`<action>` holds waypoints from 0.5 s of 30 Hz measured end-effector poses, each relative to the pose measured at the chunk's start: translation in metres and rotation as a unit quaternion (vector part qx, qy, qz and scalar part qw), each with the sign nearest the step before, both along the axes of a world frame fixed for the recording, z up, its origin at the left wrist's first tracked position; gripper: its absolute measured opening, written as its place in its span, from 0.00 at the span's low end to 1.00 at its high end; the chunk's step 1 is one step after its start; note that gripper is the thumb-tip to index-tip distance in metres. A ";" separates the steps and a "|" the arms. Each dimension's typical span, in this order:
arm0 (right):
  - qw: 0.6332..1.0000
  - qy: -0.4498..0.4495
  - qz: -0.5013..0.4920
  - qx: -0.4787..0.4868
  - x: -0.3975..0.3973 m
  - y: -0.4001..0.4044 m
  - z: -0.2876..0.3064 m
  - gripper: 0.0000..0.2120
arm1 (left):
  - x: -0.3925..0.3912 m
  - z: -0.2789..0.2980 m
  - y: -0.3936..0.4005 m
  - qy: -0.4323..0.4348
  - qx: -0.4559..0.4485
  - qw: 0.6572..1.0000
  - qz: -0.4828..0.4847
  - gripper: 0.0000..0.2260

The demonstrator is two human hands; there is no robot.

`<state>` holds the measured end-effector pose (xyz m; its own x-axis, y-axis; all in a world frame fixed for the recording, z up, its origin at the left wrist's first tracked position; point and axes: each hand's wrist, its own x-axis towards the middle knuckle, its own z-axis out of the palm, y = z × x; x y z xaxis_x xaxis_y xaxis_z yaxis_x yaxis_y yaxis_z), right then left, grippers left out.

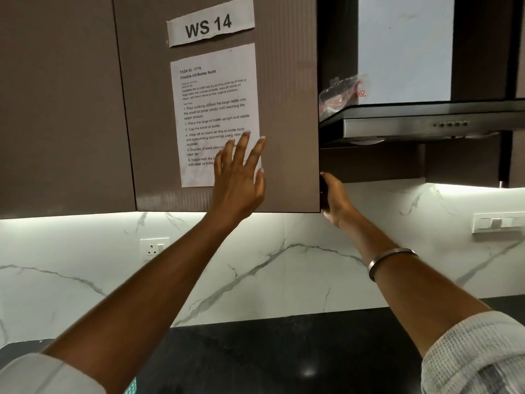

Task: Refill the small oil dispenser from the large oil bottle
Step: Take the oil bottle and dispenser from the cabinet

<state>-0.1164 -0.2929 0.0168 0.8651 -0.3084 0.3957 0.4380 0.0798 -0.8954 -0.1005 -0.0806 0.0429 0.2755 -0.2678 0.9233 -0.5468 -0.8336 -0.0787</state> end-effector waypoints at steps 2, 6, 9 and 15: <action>1.000 0.007 0.024 0.006 -0.010 0.003 0.001 0.19 | -0.010 0.003 -0.004 -0.007 0.002 1.000 -0.006 0.27; 0.998 0.008 0.054 -0.010 -0.026 0.011 0.004 0.18 | -0.029 0.010 -0.008 -0.020 0.008 1.000 -0.007 0.28; 0.997 0.010 0.070 -0.038 -0.041 0.022 0.006 0.19 | -0.041 0.015 -0.007 -0.028 0.010 0.999 -0.012 0.28; 0.992 0.008 0.119 -0.035 -0.063 0.048 0.012 0.16 | -0.074 0.028 -0.009 -0.042 -0.004 0.998 -0.051 0.27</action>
<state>-0.1796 -0.2445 0.0290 0.9163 -0.0665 0.3950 0.4003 0.1163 -0.9090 -0.1748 -0.0893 0.0712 0.1682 -0.2830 0.9442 -0.6207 -0.7746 -0.1216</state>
